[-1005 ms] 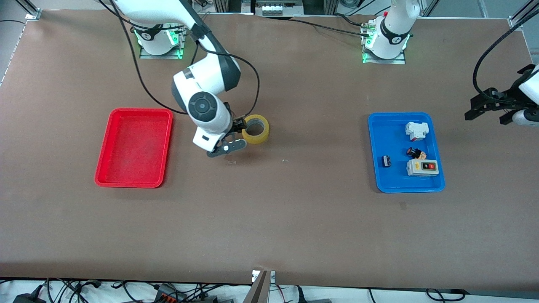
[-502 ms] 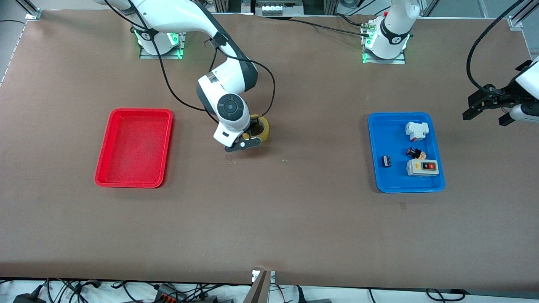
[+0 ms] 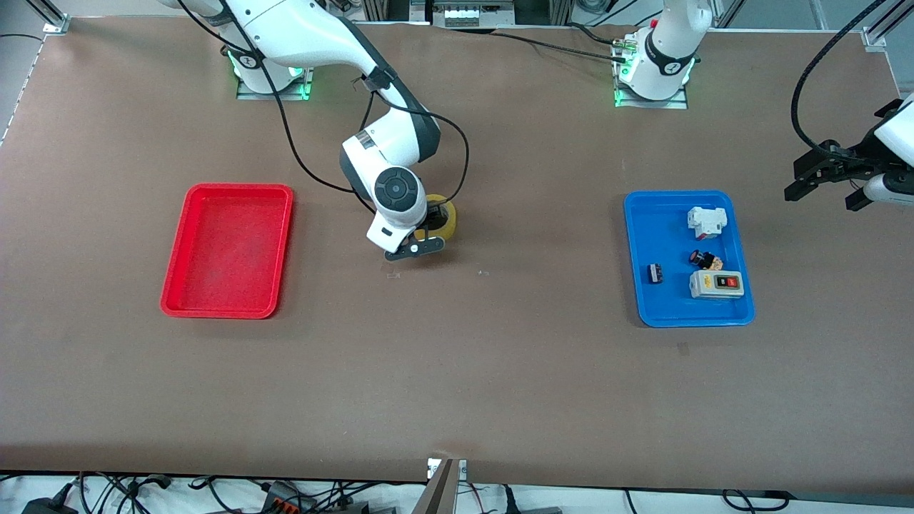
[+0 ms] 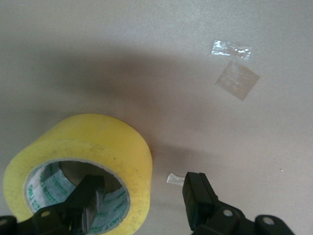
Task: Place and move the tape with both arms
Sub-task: 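Reach the right gripper down and grasp the tape roll, then carry the tape with the right gripper into the red tray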
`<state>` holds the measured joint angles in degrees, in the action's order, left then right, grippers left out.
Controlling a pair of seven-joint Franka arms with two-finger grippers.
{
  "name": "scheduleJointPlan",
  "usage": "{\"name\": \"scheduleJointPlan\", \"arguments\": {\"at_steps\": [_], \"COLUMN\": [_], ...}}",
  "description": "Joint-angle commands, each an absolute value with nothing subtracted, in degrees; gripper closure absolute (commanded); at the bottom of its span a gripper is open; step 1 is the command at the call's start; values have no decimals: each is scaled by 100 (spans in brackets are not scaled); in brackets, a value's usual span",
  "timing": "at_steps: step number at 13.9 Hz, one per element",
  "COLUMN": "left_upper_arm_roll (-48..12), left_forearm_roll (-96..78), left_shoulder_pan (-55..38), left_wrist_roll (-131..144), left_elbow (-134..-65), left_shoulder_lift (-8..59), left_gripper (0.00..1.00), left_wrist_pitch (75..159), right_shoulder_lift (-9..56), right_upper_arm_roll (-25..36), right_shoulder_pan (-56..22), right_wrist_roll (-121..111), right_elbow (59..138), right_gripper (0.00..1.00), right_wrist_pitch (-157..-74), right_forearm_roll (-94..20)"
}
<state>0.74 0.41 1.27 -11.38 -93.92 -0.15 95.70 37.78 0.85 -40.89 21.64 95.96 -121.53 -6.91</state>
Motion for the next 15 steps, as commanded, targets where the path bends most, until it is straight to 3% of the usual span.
{"name": "scheduleJointPlan", "arguments": {"at_steps": [1, 3, 7, 10, 15], "left_upper_arm_roll": [106, 71, 44, 35, 35], "left_forearm_roll": [141, 167, 167, 176, 185], "left_shoulder_pan": [88, 114, 106, 88, 123], "left_wrist_roll": [-1081, -1081, -547, -343, -360], "left_elbow": [-9343, -9343, -9255, -9246, -9246], "left_shoulder_lift": [-9, 0, 0, -26, -44], "left_gripper": [0, 0, 0, 0, 0], "left_wrist_pitch": [9501, 9501, 9457, 9028, 8982], "right_shoulder_lift": [3823, 3815, 3587, 3052, 2496], "right_upper_arm_roll": [141, 141, 158, 272, 343], "right_shoulder_pan": [-4201, -4166, -4157, -3747, -1990], "right_wrist_roll": [2224, 2224, 2680, 2646, 1627], "right_elbow": [9483, 9483, 9501, 9501, 9676], "right_gripper": [43, 73, 98, 99, 100], "right_wrist_pitch": [-12155, -12120, -12076, -11850, -10953], "right_forearm_roll": [-817, -817, -835, -844, -765]}}
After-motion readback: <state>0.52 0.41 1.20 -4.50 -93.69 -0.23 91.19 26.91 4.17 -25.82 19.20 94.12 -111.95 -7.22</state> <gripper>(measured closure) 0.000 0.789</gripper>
